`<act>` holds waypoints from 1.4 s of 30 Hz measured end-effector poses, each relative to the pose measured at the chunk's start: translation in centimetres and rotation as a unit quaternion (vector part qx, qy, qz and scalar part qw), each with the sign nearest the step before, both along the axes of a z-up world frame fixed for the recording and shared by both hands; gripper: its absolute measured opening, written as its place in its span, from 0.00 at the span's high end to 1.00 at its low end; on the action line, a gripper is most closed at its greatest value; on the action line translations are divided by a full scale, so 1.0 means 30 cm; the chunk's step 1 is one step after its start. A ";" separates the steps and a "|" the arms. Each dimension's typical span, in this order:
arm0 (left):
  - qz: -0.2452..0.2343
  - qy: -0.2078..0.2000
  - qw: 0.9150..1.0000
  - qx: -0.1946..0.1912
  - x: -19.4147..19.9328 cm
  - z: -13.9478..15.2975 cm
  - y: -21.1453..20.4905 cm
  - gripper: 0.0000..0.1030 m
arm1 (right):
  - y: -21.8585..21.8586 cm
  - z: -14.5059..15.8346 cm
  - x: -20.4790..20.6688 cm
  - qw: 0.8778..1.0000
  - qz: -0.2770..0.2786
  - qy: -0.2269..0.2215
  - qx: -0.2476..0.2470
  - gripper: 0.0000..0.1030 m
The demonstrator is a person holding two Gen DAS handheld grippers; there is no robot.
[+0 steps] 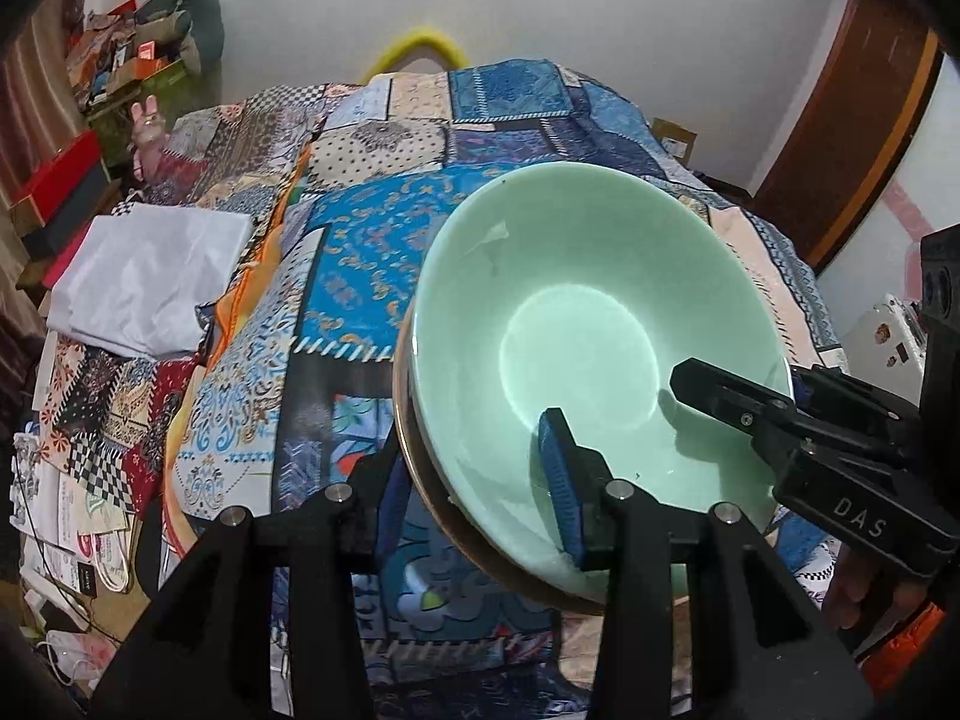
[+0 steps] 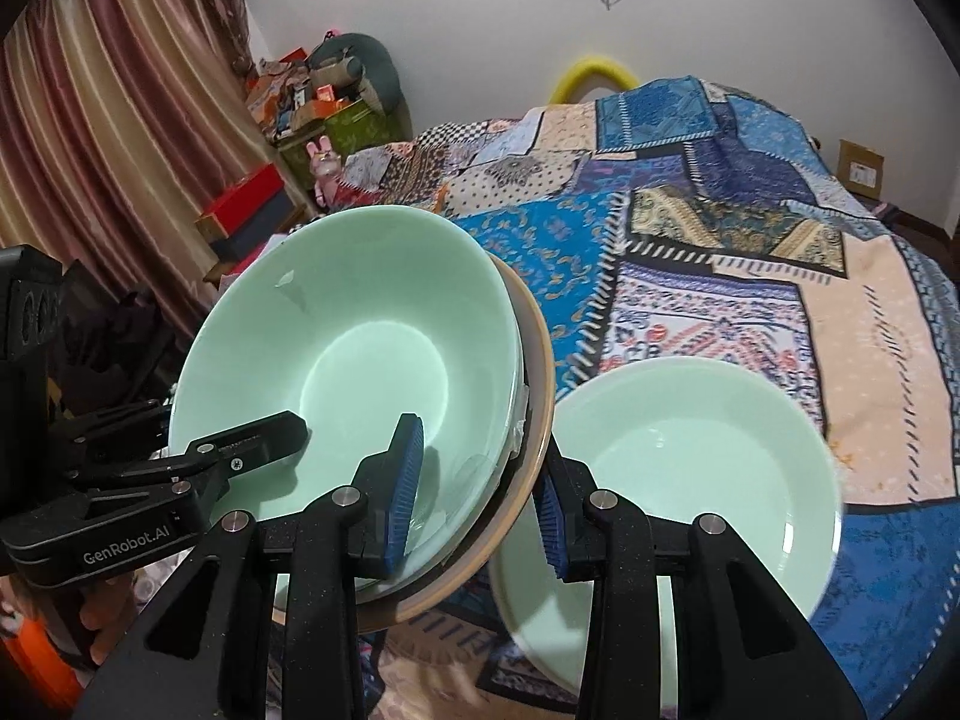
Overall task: Organize plates and bowls
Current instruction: 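Lower the mint green bowl into the white black-dotted bowl with both grippers, then open both grippers and release the mint green bowl rim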
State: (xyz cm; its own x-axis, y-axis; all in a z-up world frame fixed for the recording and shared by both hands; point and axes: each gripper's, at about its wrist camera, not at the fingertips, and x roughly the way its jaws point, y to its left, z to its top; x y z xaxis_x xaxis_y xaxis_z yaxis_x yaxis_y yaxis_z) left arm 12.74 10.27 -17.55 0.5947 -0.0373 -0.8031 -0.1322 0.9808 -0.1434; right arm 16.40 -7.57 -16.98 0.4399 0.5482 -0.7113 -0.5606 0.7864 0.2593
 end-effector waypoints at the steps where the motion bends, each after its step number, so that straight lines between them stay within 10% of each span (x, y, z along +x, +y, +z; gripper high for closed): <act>1: -0.003 -0.001 1.000 0.000 0.002 0.004 -0.013 0.60 | -0.013 0.003 -0.001 1.000 -0.003 -0.001 0.000 0.69; 42: -0.092 0.060 0.994 0.005 0.186 -0.146 -0.380 0.60 | -0.362 -0.105 0.042 0.995 -0.090 0.039 -0.010 0.69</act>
